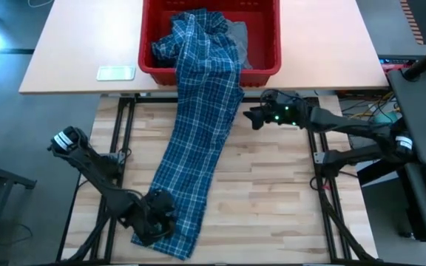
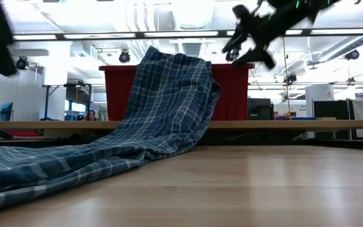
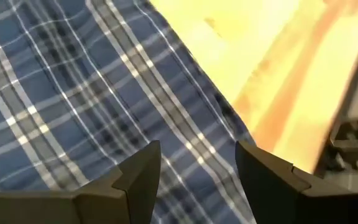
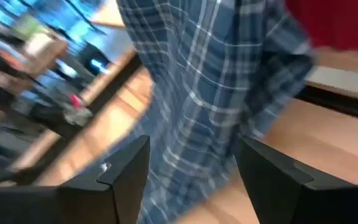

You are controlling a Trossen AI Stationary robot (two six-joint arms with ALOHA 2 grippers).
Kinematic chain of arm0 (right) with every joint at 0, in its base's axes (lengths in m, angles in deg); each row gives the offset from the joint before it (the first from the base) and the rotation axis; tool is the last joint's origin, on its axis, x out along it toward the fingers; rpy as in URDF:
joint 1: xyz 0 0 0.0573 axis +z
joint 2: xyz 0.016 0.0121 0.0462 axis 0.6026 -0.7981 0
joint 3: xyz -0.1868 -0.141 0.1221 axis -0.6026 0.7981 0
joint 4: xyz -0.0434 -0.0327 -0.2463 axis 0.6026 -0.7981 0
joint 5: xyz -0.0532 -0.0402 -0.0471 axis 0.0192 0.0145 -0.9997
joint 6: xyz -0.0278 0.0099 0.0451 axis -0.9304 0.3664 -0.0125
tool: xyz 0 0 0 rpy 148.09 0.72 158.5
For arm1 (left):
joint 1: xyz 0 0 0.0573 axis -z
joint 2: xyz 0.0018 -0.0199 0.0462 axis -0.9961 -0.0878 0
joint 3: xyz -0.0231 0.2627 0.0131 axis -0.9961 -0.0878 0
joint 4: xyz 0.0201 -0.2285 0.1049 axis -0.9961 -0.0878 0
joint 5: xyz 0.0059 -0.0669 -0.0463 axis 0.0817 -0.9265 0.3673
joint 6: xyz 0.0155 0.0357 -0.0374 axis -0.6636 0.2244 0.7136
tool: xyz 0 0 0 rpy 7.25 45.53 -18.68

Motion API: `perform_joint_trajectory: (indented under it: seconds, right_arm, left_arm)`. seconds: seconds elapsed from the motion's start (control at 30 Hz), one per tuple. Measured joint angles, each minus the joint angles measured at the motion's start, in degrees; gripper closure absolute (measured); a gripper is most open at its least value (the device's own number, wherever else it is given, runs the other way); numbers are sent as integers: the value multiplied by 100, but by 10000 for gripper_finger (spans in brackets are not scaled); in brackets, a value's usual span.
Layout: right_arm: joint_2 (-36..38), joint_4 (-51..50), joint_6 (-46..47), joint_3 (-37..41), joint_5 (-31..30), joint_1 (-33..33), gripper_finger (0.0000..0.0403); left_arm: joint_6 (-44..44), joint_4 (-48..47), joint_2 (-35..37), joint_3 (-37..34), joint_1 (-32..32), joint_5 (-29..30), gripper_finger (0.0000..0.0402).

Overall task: Fold Laundry from Bin
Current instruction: Fold the blue patterned pants

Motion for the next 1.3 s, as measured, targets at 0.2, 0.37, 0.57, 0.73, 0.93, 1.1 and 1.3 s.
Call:
perform_joint_trajectory:
  seconds: [0.2, 0.37, 0.57, 0.73, 0.93, 1.1, 1.3]
  right_arm:
    - [-411, 3326, 1281, 1244, 1188, -944, 107]
    - [-1059, 5093, 1484, 1602, 1138, -1075, 95]
    - [-1657, 5013, 1312, 1636, 1138, -1099, 229]
    - [-2112, 5030, 1187, 1545, 1045, -1133, 373]
    - [-2683, 5061, 1092, 864, 1048, -1128, 393]
    - [-3131, 4965, 1078, 190, 1009, -1130, 394]
    - [-3066, 5088, 494, -353, 1077, -1066, 394]
  left_arm:
    - [522, -10, -139, 0, -149, -408, 210]
    - [882, -83, -142, 0, -148, -708, 210]
    - [1018, -122, -142, 0, -184, -835, 210]
    - [869, -162, -142, -52, -329, -935, 210]
    - [453, -239, -142, -243, -562, -1355, 210]
    - [384, -243, -142, -355, -631, -1473, 210]
    - [534, -194, -142, -502, -626, -1525, 210]
